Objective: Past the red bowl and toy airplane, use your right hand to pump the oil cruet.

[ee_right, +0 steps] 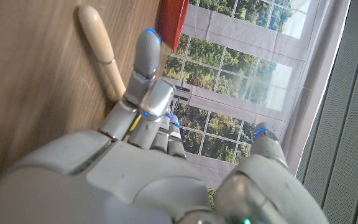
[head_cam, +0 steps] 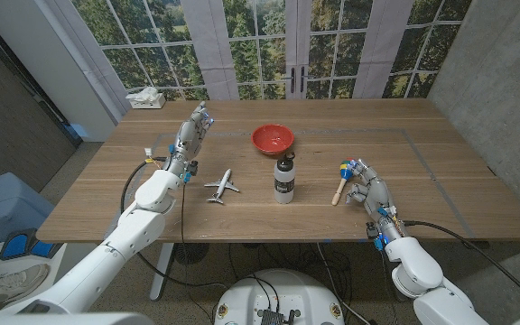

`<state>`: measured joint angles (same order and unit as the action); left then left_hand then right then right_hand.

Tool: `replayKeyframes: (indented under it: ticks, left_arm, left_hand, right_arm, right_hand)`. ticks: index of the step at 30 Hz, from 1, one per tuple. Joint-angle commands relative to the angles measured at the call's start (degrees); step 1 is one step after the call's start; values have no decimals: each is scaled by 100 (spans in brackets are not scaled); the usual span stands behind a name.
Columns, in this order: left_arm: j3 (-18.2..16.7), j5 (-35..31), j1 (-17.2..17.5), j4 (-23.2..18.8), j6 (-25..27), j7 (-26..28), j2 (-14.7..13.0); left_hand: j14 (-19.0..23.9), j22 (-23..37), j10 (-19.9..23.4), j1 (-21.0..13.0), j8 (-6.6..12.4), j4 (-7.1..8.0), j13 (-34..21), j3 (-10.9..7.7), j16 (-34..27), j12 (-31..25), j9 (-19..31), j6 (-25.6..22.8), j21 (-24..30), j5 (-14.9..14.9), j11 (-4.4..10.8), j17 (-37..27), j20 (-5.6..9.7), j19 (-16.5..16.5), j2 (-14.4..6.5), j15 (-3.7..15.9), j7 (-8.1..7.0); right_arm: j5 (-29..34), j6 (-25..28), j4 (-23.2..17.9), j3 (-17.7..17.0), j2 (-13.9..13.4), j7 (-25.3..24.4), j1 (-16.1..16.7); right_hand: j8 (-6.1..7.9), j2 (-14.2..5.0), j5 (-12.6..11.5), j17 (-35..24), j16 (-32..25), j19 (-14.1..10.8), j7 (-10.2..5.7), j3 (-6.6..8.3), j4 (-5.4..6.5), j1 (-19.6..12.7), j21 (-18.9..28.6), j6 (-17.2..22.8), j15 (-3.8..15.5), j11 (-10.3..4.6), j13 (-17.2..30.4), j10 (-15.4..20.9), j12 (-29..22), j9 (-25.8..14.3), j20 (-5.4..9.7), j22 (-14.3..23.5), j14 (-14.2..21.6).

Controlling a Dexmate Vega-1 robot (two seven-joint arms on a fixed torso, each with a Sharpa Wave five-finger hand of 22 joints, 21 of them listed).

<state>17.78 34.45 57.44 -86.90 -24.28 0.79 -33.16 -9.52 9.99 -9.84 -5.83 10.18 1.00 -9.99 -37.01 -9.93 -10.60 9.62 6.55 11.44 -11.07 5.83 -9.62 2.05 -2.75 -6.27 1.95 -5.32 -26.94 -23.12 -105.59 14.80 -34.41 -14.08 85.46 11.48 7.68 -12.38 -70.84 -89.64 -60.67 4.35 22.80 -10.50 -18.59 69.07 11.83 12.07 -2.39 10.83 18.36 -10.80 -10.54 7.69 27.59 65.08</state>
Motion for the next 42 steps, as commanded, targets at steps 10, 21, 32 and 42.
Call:
replayKeyframes:
  ticks: [10, 21, 32, 42]
  left_arm:
    - [9, 21, -74, 50, 34, -65, 4]
    - [25, 20, -107, 90, 16, -76, 36]
    - [43, 11, -145, 105, 31, -71, 53]
    - [66, 1, -192, 129, 67, -85, 55]
  left_hand:
    - [-467, 31, -198, -37, 39, -48, -15, -3, -23, -23, 16, -1, 25, -30, 2, -1, 278, 22, -393, 487, 6]
    - [-465, 31, -194, -34, 39, -48, -15, -1, -23, -23, 16, -6, 29, -31, 12, -2, 284, 34, -394, 482, 1]
    - [-458, 31, -188, -31, 38, -49, -15, 2, -24, -24, 16, -11, 29, -31, 14, -2, 281, 40, -392, 492, 3]
    - [-449, 31, -186, -28, 38, -51, -15, 5, -27, -24, 16, -15, 29, -32, 8, -1, 279, 44, -390, 493, 2]
  right_arm:
    - [17, 166, 31, 306, -159, 197, -252]
    - [126, 288, -68, 457, -246, 224, -347]
    - [219, 323, -88, 641, -270, 306, -487]
    - [309, 483, -119, 823, -326, 379, -634]
  right_hand:
    - [-26, 216, -83, 0, 21, 126, -150, 27, 14, -261, -131, -87, -11, -55, 23, -207, 36, -33, 15, -207, -153]
    - [-16, 229, -113, 4, 22, 27, -152, 20, 28, -351, -78, -87, 2, -65, 25, -181, 6, -38, 83, -218, -164]
    - [-24, 241, -145, 5, 19, 72, -159, 19, 26, -471, -99, -134, 2, -79, 27, -227, 9, -42, 120, -266, -169]
    - [-31, 235, -165, 9, 25, 72, -171, 18, 33, -542, -102, -173, 2, -84, 27, -241, 4, -44, 116, -302, -181]
